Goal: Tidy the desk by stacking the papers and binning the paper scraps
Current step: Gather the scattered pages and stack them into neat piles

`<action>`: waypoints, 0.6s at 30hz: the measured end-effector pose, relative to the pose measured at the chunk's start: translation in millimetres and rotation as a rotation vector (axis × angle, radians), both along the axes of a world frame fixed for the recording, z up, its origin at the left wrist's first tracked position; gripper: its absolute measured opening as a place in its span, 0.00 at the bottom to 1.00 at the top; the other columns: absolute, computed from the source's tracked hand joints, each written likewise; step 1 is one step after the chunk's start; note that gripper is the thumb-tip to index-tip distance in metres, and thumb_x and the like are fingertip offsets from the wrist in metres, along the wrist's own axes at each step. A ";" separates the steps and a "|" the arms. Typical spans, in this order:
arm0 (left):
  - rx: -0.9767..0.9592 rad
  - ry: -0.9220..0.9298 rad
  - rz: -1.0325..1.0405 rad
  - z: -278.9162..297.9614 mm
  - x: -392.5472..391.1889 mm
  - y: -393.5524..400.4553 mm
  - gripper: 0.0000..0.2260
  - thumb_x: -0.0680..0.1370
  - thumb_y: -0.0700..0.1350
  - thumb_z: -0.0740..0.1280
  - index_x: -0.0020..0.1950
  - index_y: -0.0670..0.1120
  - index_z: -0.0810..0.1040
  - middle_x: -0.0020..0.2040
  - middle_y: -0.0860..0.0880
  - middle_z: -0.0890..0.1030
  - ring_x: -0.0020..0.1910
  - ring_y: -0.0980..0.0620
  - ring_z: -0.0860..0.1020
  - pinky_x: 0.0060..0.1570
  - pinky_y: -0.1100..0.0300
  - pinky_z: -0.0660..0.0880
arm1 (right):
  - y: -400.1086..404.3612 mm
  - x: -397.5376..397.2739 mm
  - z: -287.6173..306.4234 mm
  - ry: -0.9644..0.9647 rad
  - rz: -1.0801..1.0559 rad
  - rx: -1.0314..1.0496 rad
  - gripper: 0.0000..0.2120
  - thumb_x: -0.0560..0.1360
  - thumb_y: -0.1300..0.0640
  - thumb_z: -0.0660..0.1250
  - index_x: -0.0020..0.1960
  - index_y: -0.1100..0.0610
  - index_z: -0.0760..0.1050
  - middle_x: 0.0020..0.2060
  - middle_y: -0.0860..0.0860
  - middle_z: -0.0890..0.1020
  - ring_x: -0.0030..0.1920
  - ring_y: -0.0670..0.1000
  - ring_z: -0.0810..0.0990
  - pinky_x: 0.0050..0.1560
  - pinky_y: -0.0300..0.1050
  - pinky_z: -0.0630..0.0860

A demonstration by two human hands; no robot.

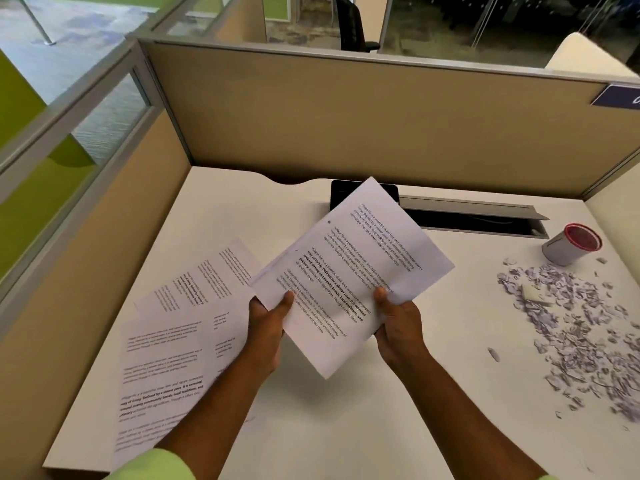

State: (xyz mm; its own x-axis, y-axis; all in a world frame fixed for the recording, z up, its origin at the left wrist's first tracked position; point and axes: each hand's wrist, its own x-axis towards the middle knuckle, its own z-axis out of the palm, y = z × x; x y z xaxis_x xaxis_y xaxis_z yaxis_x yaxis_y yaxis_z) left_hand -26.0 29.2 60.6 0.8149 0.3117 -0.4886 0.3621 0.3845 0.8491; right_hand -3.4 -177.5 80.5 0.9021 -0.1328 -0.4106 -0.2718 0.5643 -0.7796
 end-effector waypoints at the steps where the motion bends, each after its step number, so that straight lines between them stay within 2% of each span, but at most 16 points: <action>1: 0.073 0.007 0.025 3.6 1.3 1.1 0.28 0.75 0.43 0.73 0.72 0.51 0.66 0.66 0.45 0.77 0.63 0.44 0.77 0.58 0.46 0.78 | -1.2 -1.8 1.0 -0.009 0.012 -0.028 0.16 0.80 0.65 0.67 0.67 0.58 0.76 0.60 0.55 0.85 0.58 0.57 0.85 0.56 0.54 0.83; 3: 0.319 0.062 0.089 14.6 5.8 3.9 0.41 0.72 0.44 0.76 0.78 0.51 0.54 0.75 0.44 0.64 0.72 0.44 0.68 0.66 0.47 0.72 | -7.2 -2.4 2.6 -0.051 0.052 -0.164 0.13 0.80 0.64 0.67 0.64 0.58 0.78 0.57 0.55 0.86 0.56 0.57 0.86 0.55 0.56 0.84; 5: 0.584 -0.062 0.083 29.8 9.4 7.4 0.48 0.70 0.44 0.78 0.79 0.52 0.48 0.79 0.48 0.53 0.77 0.46 0.59 0.71 0.45 0.65 | -14.3 1.2 5.1 -0.081 0.108 -0.390 0.08 0.80 0.63 0.68 0.58 0.57 0.81 0.52 0.54 0.87 0.52 0.57 0.87 0.54 0.58 0.84; 7: 0.869 -0.314 0.002 50.1 15.5 9.5 0.49 0.69 0.45 0.79 0.79 0.50 0.49 0.80 0.51 0.50 0.78 0.50 0.54 0.73 0.52 0.60 | -19.8 8.7 9.1 -0.138 0.200 -0.757 0.04 0.81 0.61 0.68 0.53 0.57 0.82 0.49 0.53 0.87 0.49 0.58 0.86 0.51 0.60 0.84; 9: 1.090 -0.543 -0.120 76.8 27.0 7.0 0.47 0.69 0.48 0.79 0.79 0.48 0.52 0.80 0.50 0.50 0.79 0.51 0.52 0.74 0.55 0.59 | -21.1 15.8 19.0 -0.219 0.311 -1.118 0.05 0.80 0.61 0.68 0.54 0.56 0.82 0.50 0.54 0.87 0.47 0.58 0.85 0.46 0.50 0.82; 11: 1.258 -0.678 -0.264 100.7 39.4 3.6 0.41 0.72 0.49 0.76 0.79 0.48 0.57 0.80 0.51 0.52 0.79 0.50 0.51 0.76 0.49 0.56 | -20.5 22.3 34.2 -0.321 0.403 -1.367 0.09 0.80 0.61 0.67 0.58 0.57 0.83 0.50 0.55 0.87 0.43 0.55 0.82 0.41 0.40 0.77; 13: 1.329 -0.686 -0.449 113.1 51.3 4.5 0.33 0.75 0.49 0.72 0.77 0.51 0.62 0.79 0.51 0.59 0.79 0.49 0.55 0.76 0.47 0.56 | -18.0 26.7 49.4 -0.471 0.481 -1.533 0.13 0.80 0.60 0.67 0.62 0.53 0.83 0.52 0.53 0.88 0.43 0.56 0.83 0.42 0.43 0.78; 14: 1.310 -0.645 -0.536 116.1 54.2 6.1 0.27 0.77 0.49 0.69 0.75 0.53 0.66 0.76 0.52 0.65 0.76 0.48 0.62 0.74 0.47 0.62 | -16.7 28.1 55.6 -0.551 0.504 -1.584 0.14 0.80 0.60 0.67 0.63 0.51 0.83 0.52 0.53 0.88 0.44 0.57 0.84 0.43 0.44 0.79; 16: 1.227 -0.548 -0.635 117.8 53.7 9.5 0.14 0.79 0.49 0.65 0.65 0.55 0.74 0.61 0.51 0.80 0.61 0.48 0.77 0.58 0.53 0.78 | -15.9 30.3 64.1 -0.648 0.511 -1.623 0.15 0.79 0.60 0.67 0.63 0.50 0.83 0.52 0.52 0.88 0.44 0.57 0.84 0.41 0.44 0.76; 18: 1.105 -0.487 -0.624 115.2 48.5 12.0 0.07 0.80 0.46 0.65 0.57 0.51 0.77 0.51 0.51 0.82 0.48 0.50 0.81 0.46 0.60 0.81 | -20.8 34.2 70.7 -0.653 0.512 -1.610 0.13 0.78 0.57 0.69 0.61 0.49 0.83 0.51 0.50 0.88 0.44 0.55 0.83 0.41 0.43 0.76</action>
State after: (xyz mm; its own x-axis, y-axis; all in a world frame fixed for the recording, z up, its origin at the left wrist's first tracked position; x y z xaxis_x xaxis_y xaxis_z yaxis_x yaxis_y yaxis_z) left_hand 22.5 41.2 175.8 0.9800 -0.1309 0.1497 -0.1985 -0.6909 0.6952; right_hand 30.8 -198.2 151.1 0.9229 0.3131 0.2239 0.3833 -0.8009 -0.4601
